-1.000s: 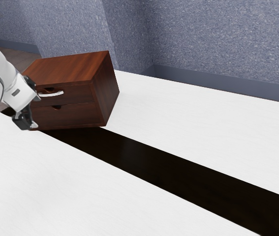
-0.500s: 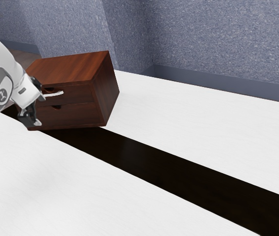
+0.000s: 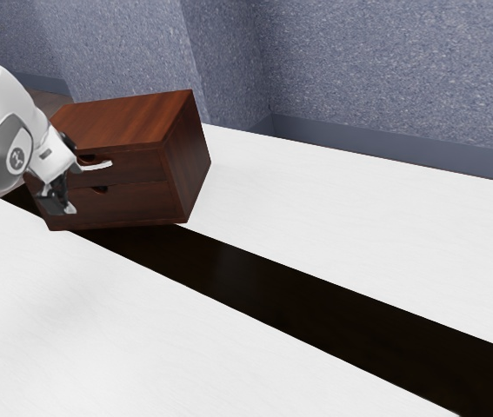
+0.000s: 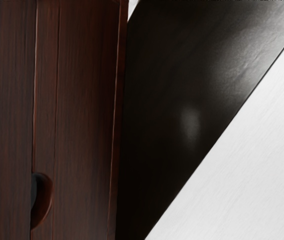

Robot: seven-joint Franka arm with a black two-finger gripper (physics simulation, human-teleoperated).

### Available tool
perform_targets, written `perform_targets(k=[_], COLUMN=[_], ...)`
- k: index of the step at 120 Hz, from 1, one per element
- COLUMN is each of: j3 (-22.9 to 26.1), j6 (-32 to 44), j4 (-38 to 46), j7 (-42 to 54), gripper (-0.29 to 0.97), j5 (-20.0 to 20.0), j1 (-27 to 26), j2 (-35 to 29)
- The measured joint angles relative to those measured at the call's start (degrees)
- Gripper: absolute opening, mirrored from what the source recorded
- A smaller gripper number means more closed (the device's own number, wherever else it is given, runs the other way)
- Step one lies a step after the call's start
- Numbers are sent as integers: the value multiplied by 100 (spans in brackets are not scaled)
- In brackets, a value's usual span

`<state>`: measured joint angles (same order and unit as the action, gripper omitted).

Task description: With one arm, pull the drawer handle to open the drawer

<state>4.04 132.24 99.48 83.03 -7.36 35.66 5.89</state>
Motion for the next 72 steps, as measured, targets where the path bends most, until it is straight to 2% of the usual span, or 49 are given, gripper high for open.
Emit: perform_targets(k=[40, 72], j3=[-46, -52], j6=[22, 31], j4=[-381, -658], j7=[72, 107], gripper=[68, 68], j5=[84, 157], j1=[-5, -6], j2=[463, 577])
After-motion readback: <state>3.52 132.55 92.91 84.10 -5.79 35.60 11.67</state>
